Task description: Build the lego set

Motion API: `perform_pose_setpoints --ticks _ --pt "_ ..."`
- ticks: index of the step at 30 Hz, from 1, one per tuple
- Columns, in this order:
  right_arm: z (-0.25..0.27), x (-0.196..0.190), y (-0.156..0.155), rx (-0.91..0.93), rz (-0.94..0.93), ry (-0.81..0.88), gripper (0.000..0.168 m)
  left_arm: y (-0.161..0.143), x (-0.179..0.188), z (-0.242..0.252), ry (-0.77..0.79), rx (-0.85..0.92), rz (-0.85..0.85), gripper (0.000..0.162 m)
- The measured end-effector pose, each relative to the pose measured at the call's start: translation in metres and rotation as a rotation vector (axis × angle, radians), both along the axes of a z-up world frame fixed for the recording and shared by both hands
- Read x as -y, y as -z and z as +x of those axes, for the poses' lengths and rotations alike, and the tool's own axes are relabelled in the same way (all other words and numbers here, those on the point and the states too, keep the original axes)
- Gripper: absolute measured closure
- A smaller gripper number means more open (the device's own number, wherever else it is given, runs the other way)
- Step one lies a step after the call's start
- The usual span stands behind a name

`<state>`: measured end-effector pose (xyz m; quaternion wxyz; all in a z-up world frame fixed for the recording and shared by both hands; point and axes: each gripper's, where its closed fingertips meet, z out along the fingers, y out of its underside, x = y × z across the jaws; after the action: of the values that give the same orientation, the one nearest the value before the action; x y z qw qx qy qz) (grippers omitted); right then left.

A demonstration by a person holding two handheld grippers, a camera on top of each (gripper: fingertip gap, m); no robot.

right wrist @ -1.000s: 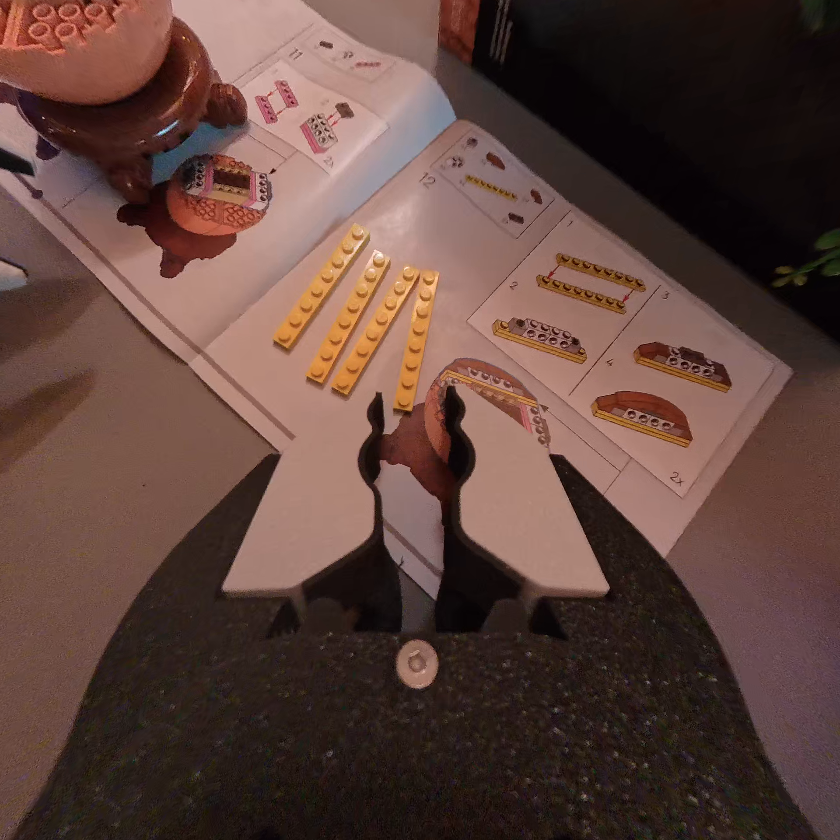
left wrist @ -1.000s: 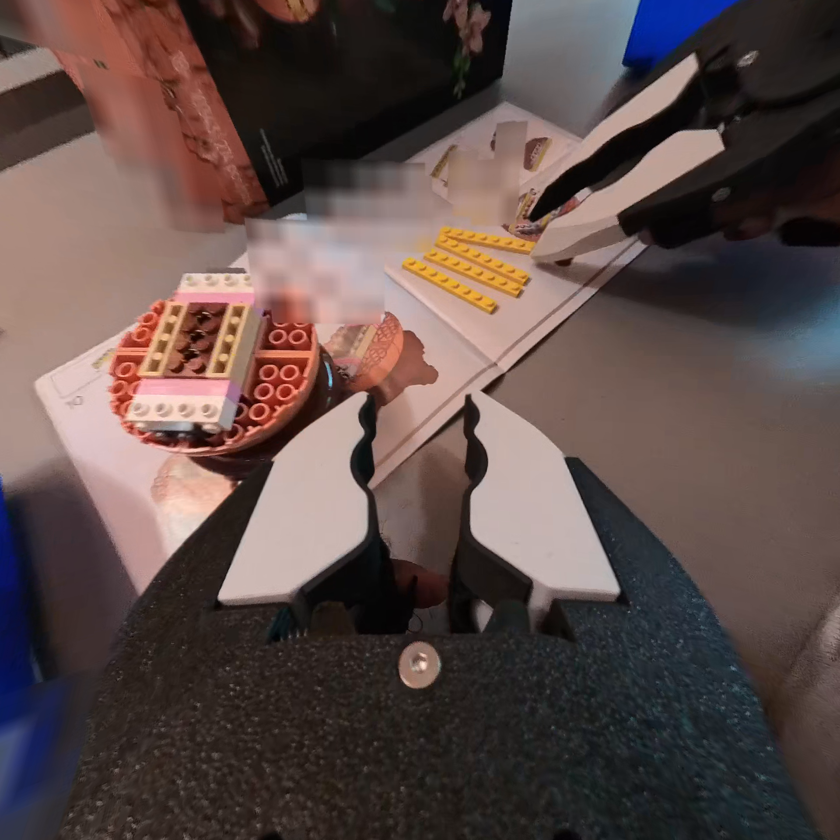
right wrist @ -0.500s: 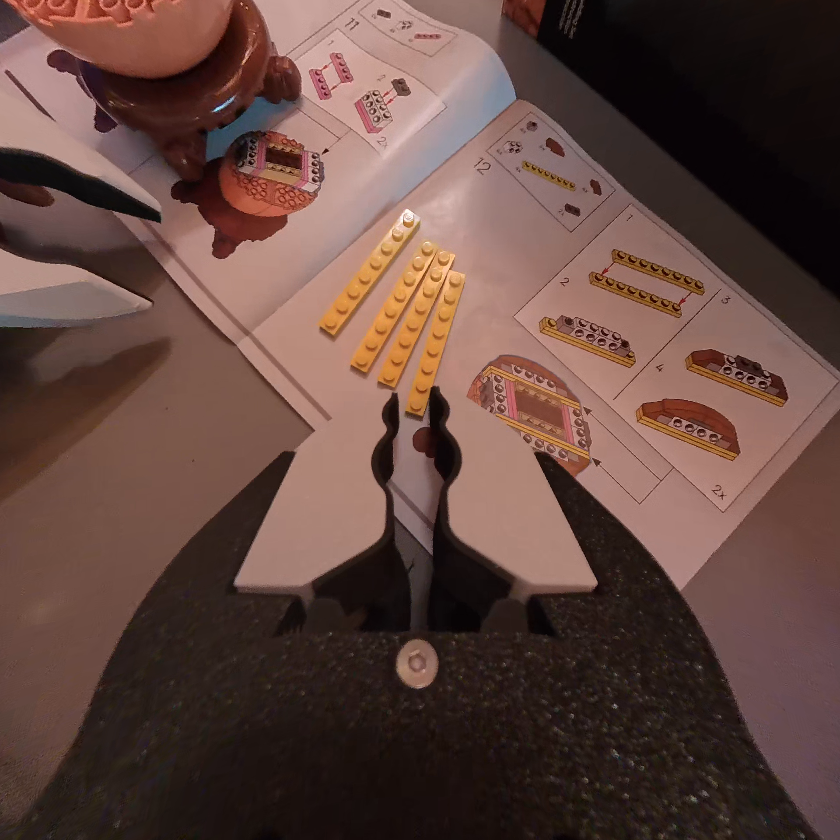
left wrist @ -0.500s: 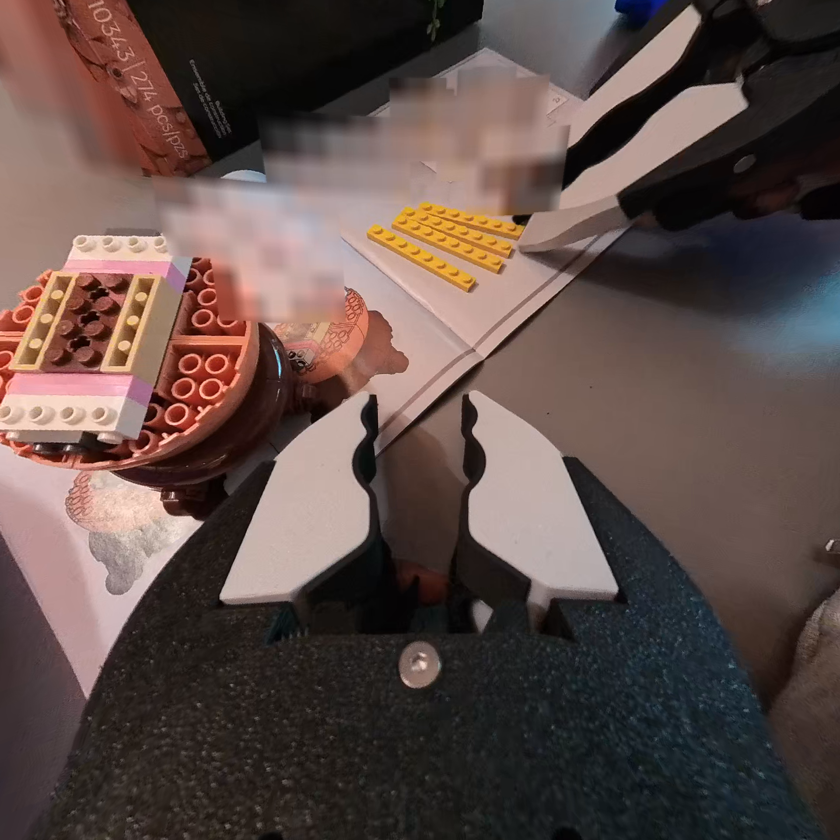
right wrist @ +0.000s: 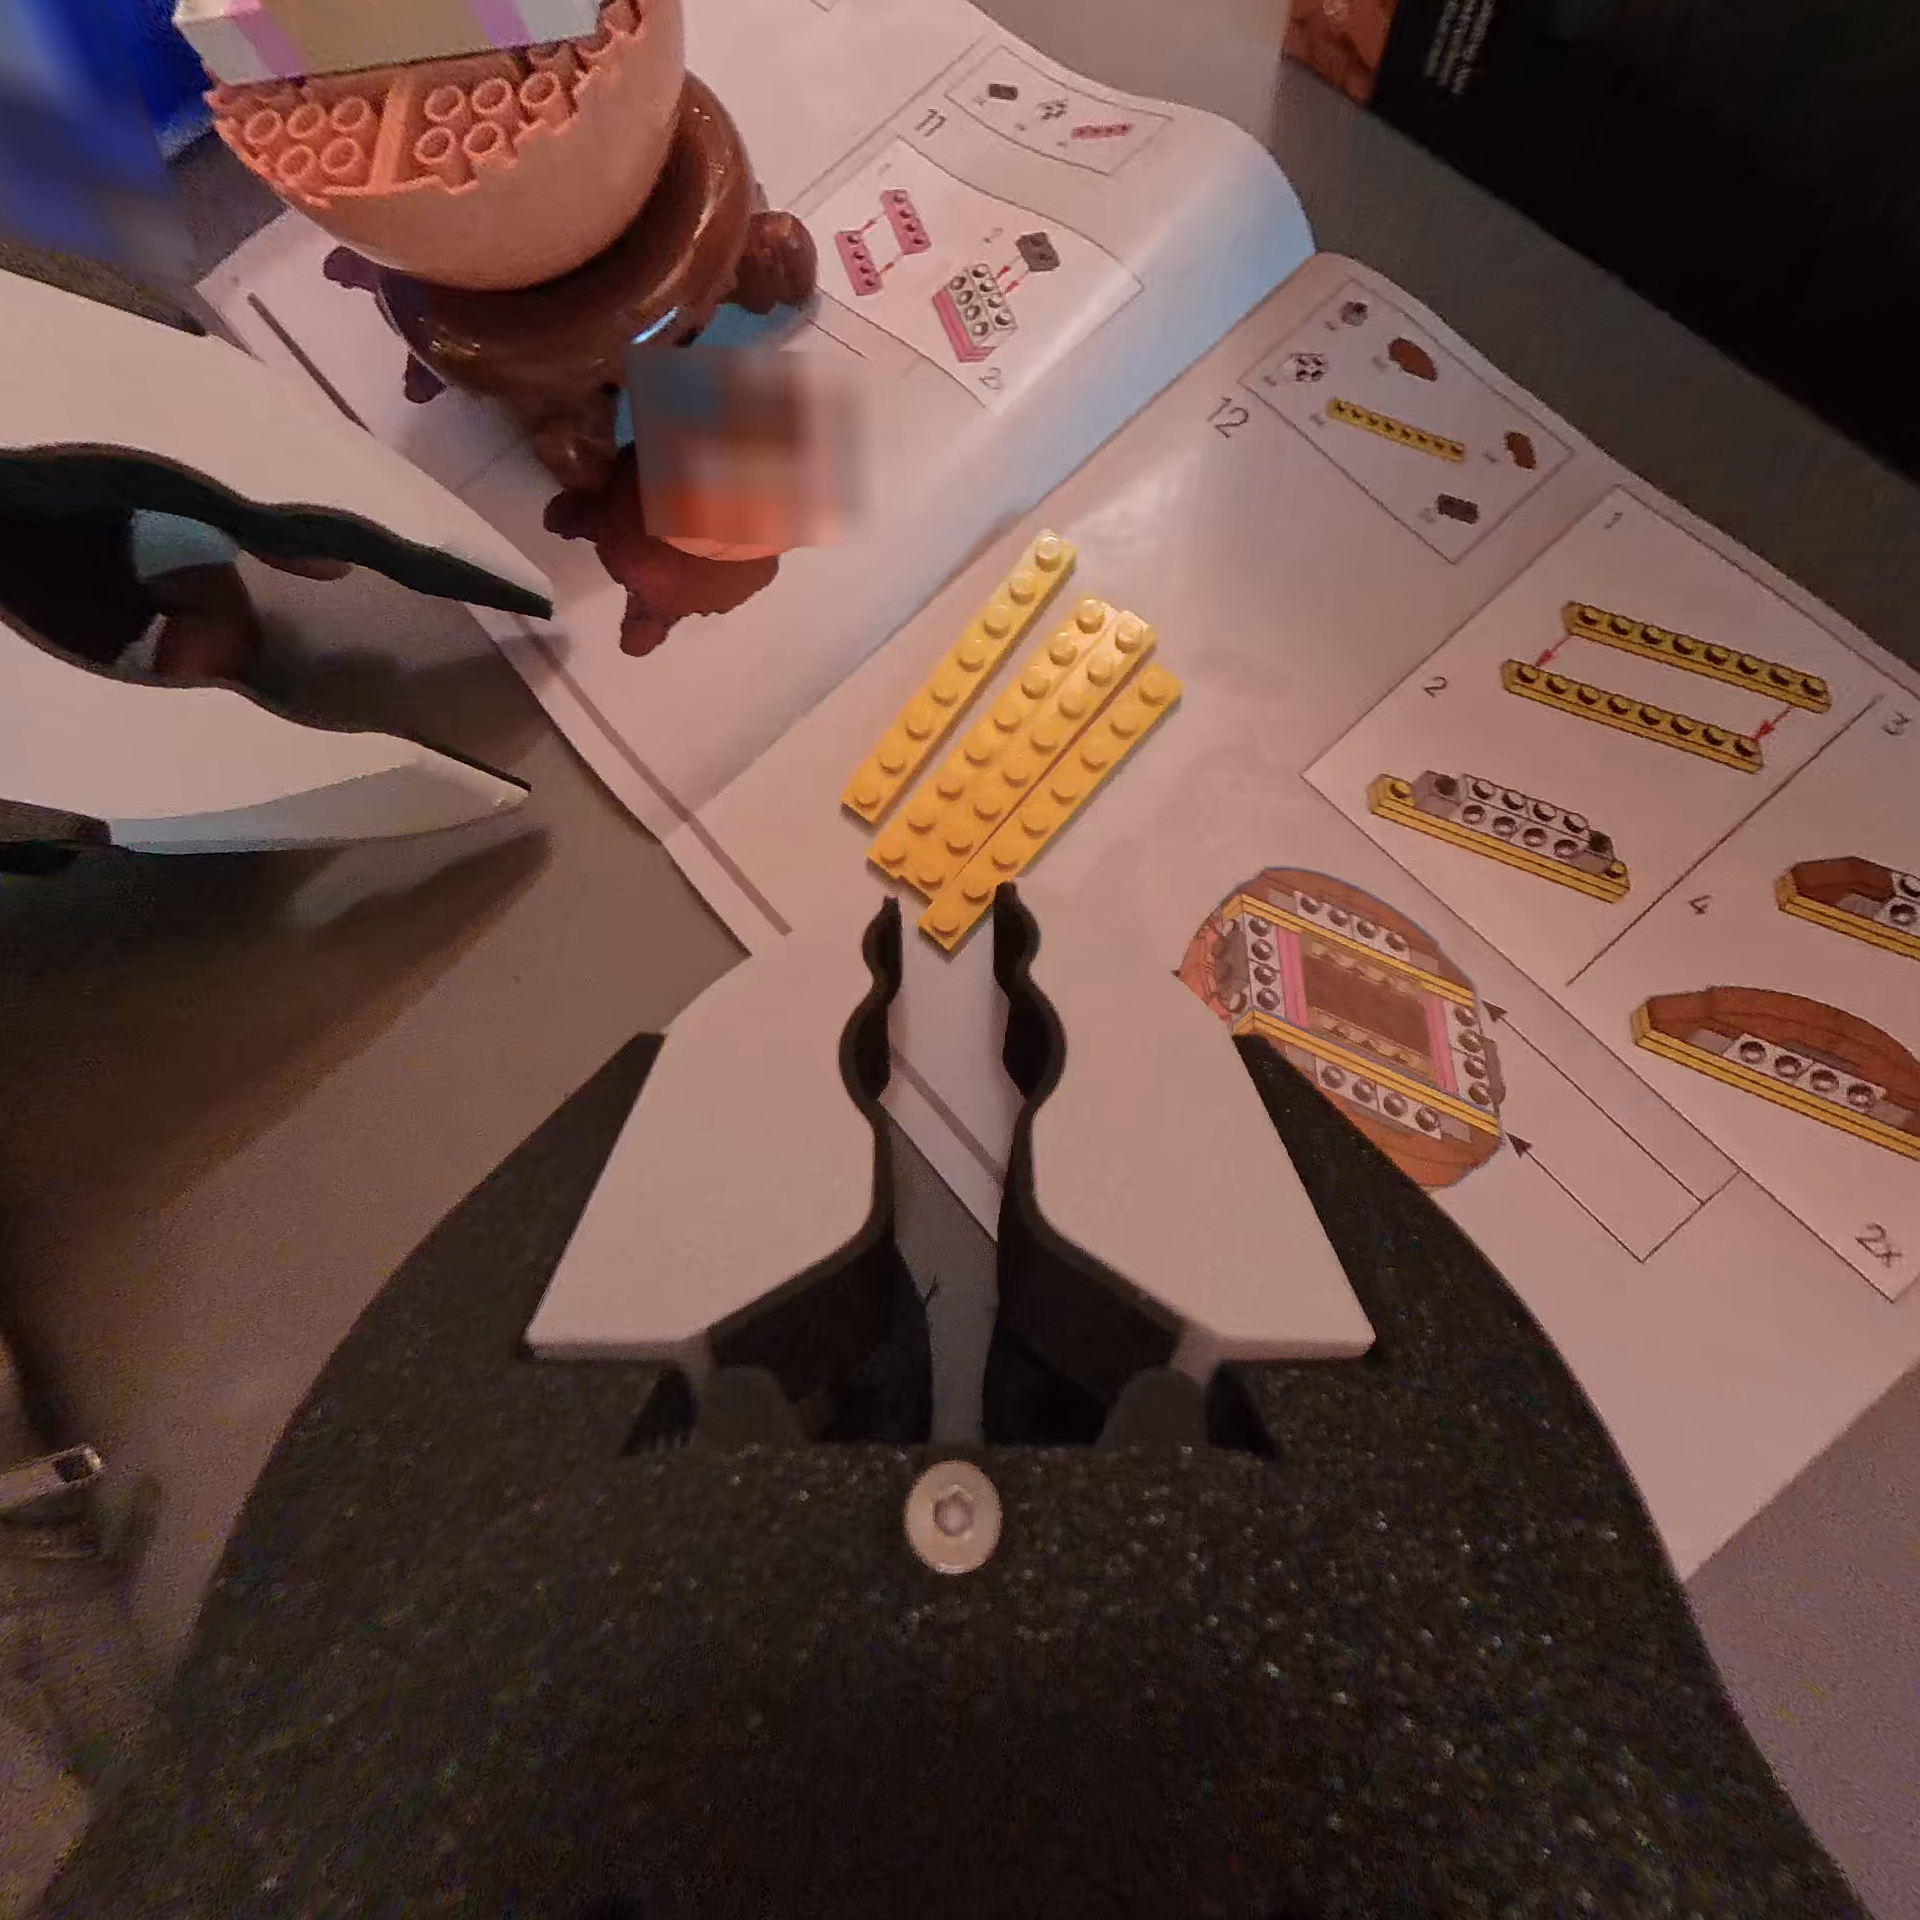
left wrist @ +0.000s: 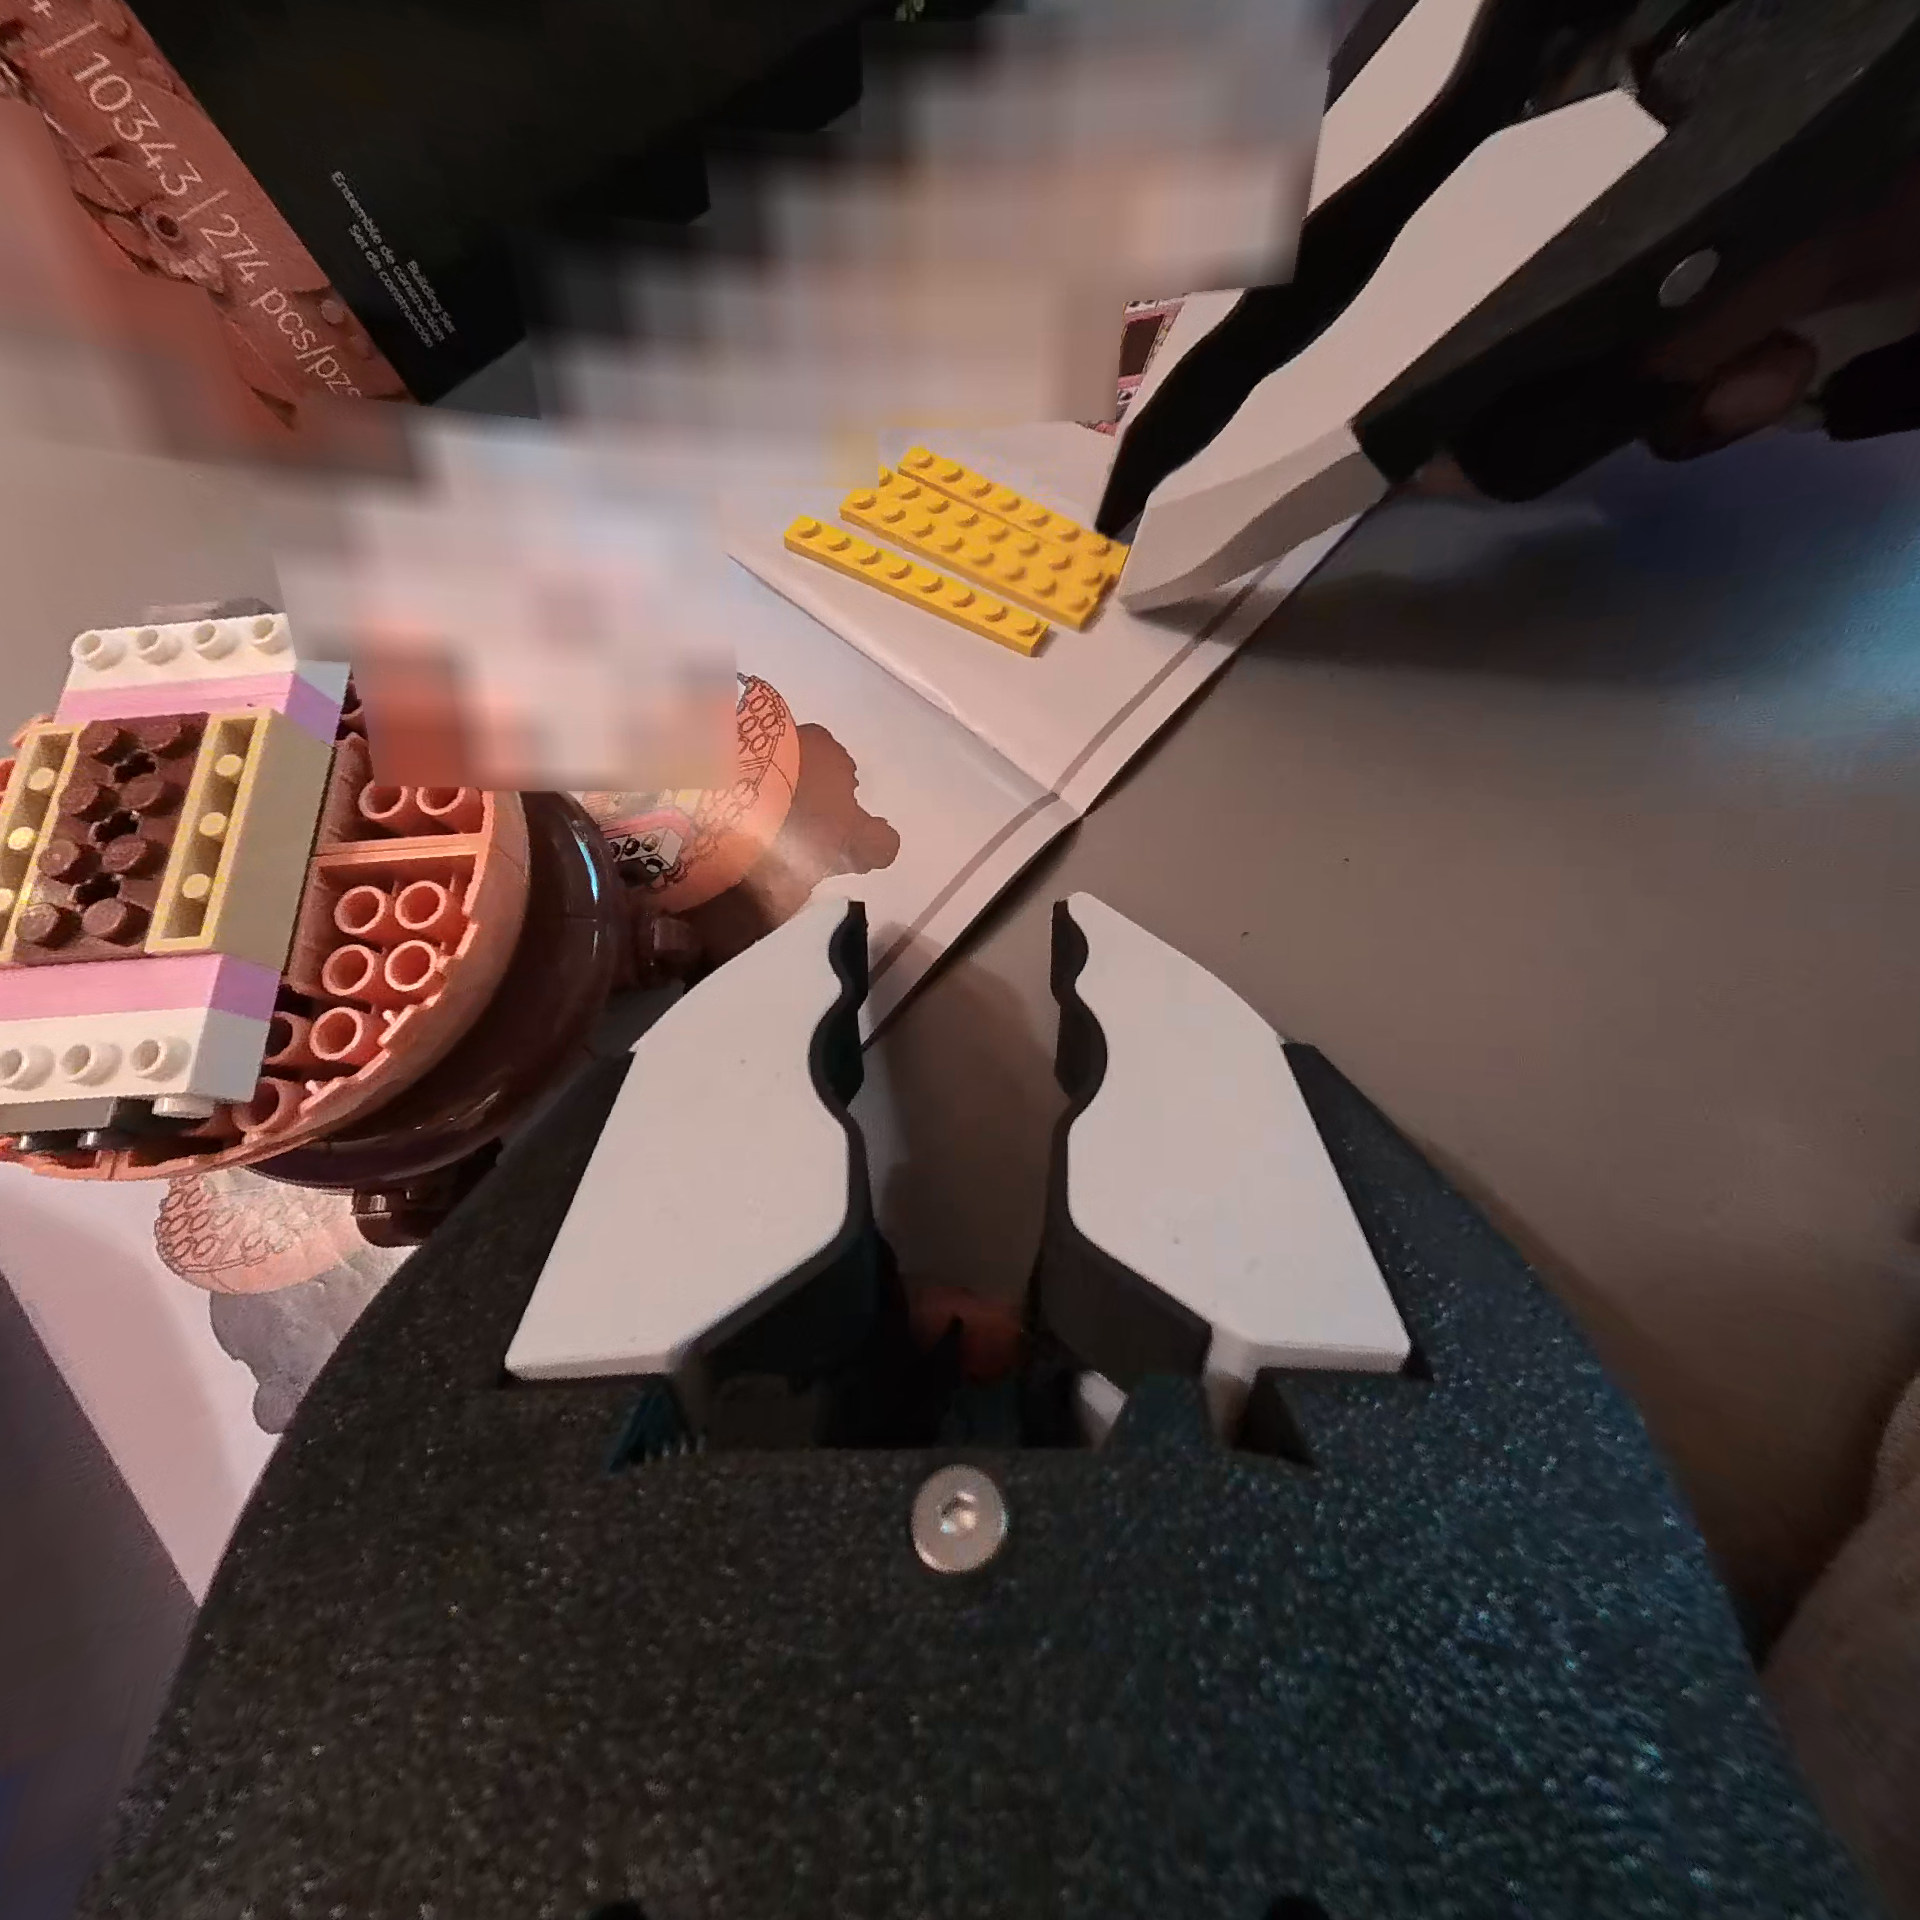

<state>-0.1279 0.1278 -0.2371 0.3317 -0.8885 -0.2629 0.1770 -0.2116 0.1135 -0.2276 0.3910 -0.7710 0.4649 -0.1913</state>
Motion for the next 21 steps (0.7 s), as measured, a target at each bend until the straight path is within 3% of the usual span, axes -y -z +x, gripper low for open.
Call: perform_pose_setpoints --ticks 4,12,21 --pt "0.003 -0.005 -0.008 -0.014 0.032 -0.018 0.148 -0.001 0.0 0.0 0.003 0.004 0.004 0.129" --pt "-0.01 -0.01 -0.01 -0.232 -0.047 -0.061 0.138 0.0 0.001 0.001 0.018 -0.008 0.015 0.129" --pt "-0.019 -0.013 -0.014 -0.151 0.003 -0.055 0.135 0.001 0.001 0.002 0.024 -0.02 0.021 0.129"
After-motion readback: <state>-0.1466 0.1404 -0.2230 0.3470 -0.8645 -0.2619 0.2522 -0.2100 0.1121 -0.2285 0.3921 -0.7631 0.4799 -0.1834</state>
